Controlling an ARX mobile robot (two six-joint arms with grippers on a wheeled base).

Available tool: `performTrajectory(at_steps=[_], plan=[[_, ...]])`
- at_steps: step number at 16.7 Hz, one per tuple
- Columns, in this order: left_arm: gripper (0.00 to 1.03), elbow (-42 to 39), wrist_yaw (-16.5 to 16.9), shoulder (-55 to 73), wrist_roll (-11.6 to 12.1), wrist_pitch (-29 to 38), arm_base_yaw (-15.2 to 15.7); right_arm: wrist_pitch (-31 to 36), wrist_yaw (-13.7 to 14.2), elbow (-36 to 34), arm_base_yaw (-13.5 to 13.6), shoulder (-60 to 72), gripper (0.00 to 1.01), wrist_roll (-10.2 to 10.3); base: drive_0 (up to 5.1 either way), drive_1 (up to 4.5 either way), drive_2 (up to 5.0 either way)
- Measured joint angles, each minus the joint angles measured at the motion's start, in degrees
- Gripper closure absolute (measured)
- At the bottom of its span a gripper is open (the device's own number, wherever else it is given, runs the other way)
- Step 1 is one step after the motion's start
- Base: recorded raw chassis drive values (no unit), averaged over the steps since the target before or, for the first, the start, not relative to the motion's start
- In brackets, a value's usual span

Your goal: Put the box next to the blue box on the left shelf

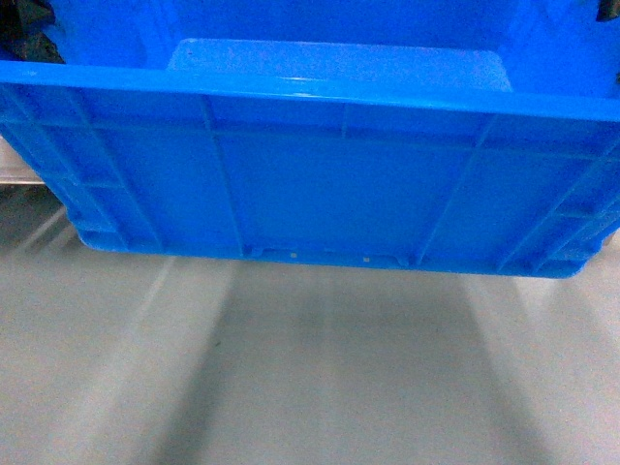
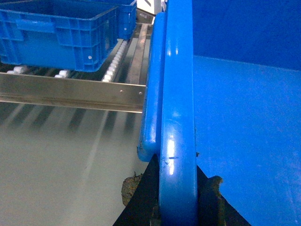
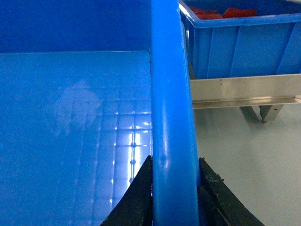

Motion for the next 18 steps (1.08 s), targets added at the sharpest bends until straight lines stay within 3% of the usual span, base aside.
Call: performTrajectory(at_steps=[18], plan=[[0.95,0.0,0.0,0.0,0.0,0.0,0.0,0.1,0.0,0.0,0.0,0.0,0.82,-0.1,0.1,4.38,-4.2]])
